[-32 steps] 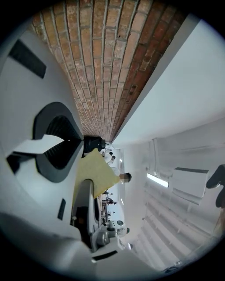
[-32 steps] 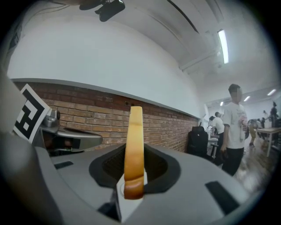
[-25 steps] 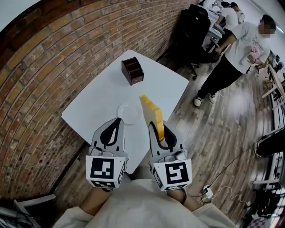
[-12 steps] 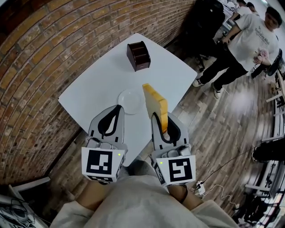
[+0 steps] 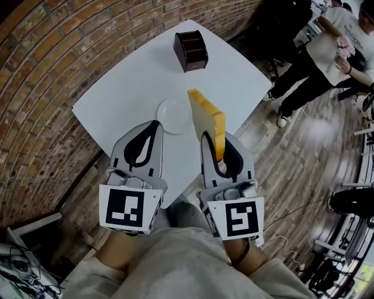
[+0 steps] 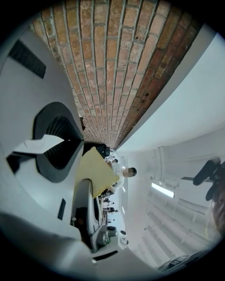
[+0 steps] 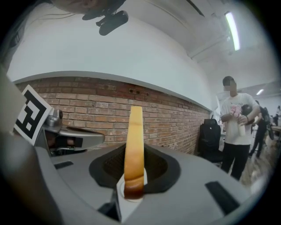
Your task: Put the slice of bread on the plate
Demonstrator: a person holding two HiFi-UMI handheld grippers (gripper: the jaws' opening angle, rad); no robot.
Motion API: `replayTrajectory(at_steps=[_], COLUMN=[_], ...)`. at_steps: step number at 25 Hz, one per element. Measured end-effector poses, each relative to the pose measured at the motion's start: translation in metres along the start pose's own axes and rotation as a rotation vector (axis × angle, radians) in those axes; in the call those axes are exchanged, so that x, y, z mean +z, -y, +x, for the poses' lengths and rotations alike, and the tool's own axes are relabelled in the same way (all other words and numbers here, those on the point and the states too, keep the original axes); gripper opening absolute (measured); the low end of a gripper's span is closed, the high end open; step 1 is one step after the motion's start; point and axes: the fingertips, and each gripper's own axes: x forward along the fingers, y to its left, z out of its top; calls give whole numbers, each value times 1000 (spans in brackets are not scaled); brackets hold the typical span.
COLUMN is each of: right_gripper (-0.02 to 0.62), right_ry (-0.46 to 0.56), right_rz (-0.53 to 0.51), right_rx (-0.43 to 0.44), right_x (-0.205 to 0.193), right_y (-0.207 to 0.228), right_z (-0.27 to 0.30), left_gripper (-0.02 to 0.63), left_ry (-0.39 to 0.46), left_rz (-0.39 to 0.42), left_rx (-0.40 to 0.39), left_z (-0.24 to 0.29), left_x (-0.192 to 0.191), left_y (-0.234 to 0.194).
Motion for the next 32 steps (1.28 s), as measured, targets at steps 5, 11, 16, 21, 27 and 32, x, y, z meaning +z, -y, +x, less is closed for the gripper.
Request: replayTrajectory(at_steps=[5, 11, 16, 21, 27, 32], right_gripper=[89, 89, 89, 89, 89, 89], right_ry=[-12, -21, -39, -60, -81, -117], right_rz=[-1, 10, 15, 30, 34, 46], right_rx=[16, 29, 43, 63, 88, 92], right_x=[-11, -26, -43, -58, -73, -86], right_y=[2, 5, 10, 8, 4, 4], right_z=[14, 33, 50, 66, 87, 97], left_gripper=[9, 9, 9, 9, 9, 9], left_ry=[-6, -38, -84, -107, -128, -150], left_rz=[-5, -16, -24, -33, -45, -61], left_rx=[7, 23, 24, 33, 41, 49], left_z=[9, 18, 29, 37, 50, 56], left_x=[-14, -31, -47, -56, -67, -76], left_y=[-11, -20, -22, -28, -36, -40])
